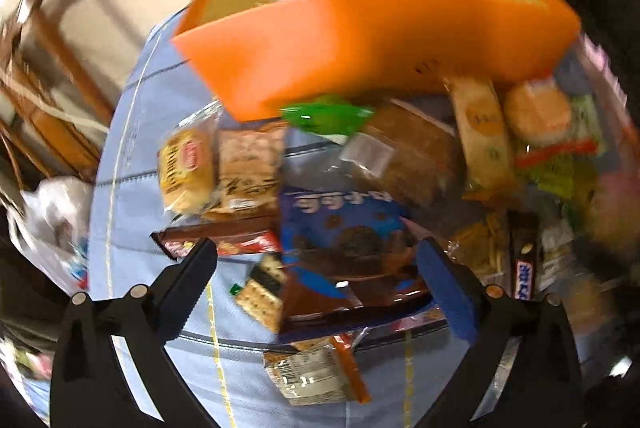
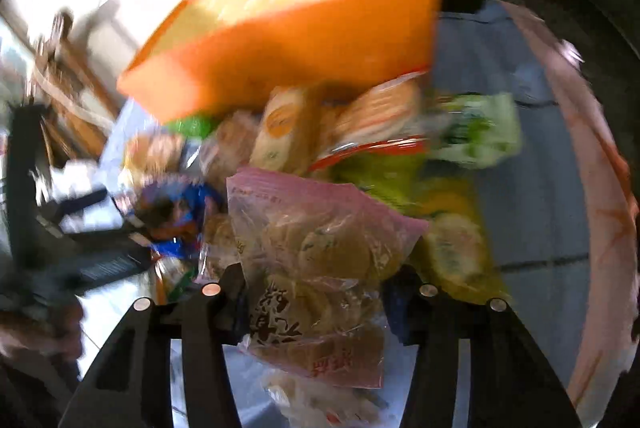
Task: Organize snacks
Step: 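Grasp a blue cookie packet with left tool while right tool lifts the pink bag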
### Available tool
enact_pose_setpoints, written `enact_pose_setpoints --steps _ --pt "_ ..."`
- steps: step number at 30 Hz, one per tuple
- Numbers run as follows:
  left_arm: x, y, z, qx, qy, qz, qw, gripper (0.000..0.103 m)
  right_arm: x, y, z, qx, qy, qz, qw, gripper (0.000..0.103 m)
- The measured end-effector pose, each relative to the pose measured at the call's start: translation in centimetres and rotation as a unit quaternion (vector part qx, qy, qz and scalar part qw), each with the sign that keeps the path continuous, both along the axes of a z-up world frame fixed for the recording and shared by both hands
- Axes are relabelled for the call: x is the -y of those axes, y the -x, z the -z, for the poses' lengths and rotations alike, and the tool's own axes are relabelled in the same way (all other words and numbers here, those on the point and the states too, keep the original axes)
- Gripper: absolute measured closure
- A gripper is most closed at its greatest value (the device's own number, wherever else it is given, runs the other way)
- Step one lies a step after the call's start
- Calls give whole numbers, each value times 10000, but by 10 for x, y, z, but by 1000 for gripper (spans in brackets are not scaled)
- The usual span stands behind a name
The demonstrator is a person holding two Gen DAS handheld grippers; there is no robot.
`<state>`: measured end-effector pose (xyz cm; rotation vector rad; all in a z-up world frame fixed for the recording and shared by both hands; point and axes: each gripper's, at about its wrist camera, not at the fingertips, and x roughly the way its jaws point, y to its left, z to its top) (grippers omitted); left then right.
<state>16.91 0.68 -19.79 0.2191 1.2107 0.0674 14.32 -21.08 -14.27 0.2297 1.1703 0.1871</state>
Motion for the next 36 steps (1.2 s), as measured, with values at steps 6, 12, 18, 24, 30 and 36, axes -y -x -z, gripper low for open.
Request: enact_pose_setpoints --steps 6,12,18,24,30,36 --pt "9 -9 29 -231 523 -139 9983 26 38 21 -21 126 -183 312 9993 51" --pt "-5 5 16 -241 738 -163 9968 38 39 26 -21 84 -491 335 9982 51" --pt "-28 23 -21 -1 1081 -361 9935 39 35 21 -44 434 -554 295 9971 51" --pt "-50 41 -82 638 1273 -303 9893 39 35 19 -70 775 -656 263 9945 51" --pt "-69 36 -135 1195 1659 -77 9789 39 32 1 -95 973 -736 206 9923 51" --pt "-81 -31 -167 1011 1535 -49 9830 39 22 -81 -126 817 -998 81 9916 51"
